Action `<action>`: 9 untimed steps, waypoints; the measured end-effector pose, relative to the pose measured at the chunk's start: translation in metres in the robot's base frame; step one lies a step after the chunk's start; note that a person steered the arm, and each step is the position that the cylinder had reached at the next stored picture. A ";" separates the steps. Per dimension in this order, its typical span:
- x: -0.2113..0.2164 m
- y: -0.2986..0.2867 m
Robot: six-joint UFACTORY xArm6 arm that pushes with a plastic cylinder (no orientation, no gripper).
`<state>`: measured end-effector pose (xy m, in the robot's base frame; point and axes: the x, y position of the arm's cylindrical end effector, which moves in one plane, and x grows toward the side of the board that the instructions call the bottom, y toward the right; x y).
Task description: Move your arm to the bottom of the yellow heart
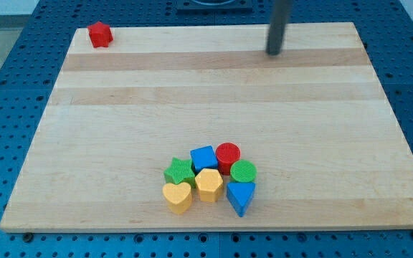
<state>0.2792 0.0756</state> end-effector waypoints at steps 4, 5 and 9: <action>0.173 -0.363; 0.239 -0.338; 0.338 -0.172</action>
<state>0.6169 -0.0961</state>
